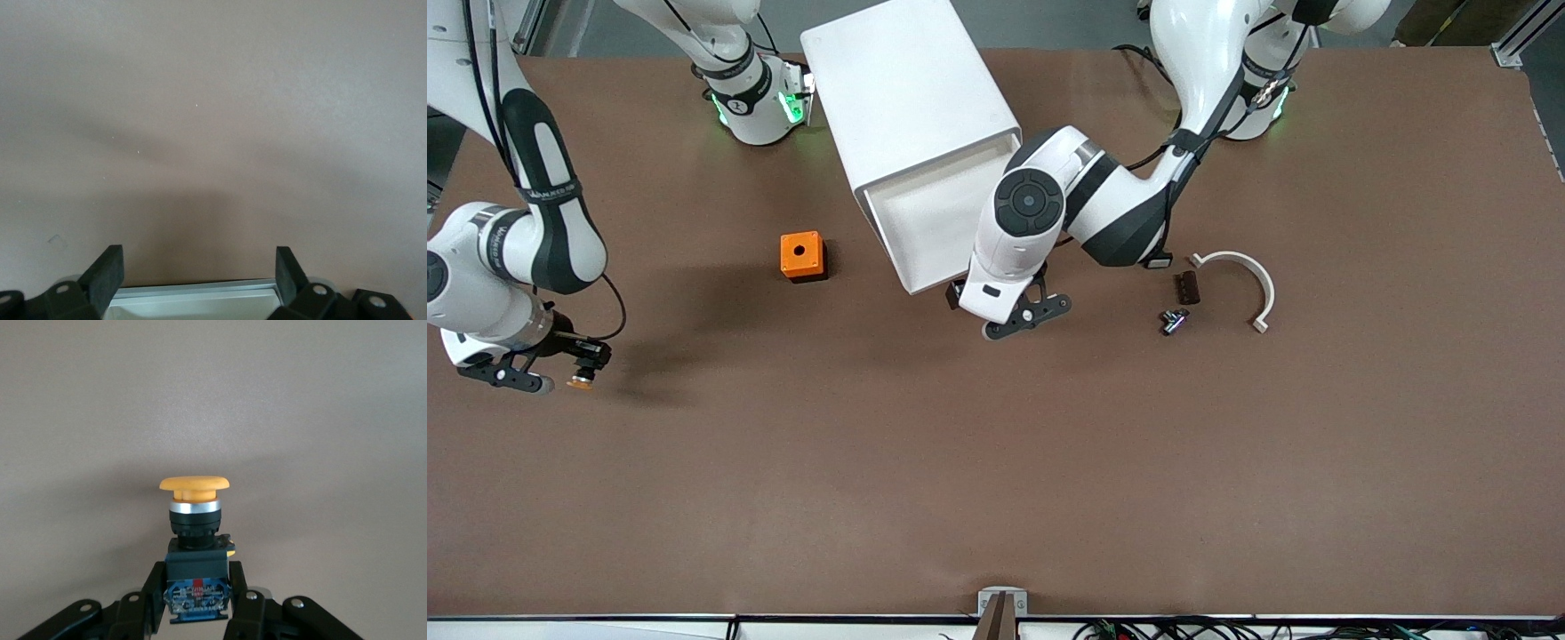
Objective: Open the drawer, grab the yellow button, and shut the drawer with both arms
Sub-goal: 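Carry the button away with the right gripper while the left gripper pushes the drawer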
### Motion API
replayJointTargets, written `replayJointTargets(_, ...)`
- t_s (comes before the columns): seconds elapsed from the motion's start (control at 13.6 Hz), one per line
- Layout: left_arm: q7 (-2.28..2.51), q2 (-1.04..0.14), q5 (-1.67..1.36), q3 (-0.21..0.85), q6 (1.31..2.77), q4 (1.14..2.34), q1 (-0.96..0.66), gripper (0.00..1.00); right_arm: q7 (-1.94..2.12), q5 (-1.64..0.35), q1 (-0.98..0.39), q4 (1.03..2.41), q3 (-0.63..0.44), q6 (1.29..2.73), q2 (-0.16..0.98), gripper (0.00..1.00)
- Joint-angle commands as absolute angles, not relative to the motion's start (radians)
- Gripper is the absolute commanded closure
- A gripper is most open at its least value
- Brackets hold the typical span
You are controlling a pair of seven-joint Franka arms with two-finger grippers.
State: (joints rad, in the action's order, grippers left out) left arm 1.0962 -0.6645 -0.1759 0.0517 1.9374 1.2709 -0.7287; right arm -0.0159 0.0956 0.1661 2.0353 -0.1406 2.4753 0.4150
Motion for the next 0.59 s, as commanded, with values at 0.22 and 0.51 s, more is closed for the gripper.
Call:
replayJointTargets(0.22, 1.103, -0.661, -0.167, 0.054, 1.940, 1.285, -0.765, 0.00, -0.008, 0.115, 0.184, 2.056, -0.115, 2.588, 0.456, 1.00)
replayJointTargets(0.51, 1.104, -0.661, -0.169, 0.063, 1.940, 1.285, -0.779, 0.00, 0.049, 0.114, 0.176, 2.054, -0.109, 2.628, 0.485, 1.00)
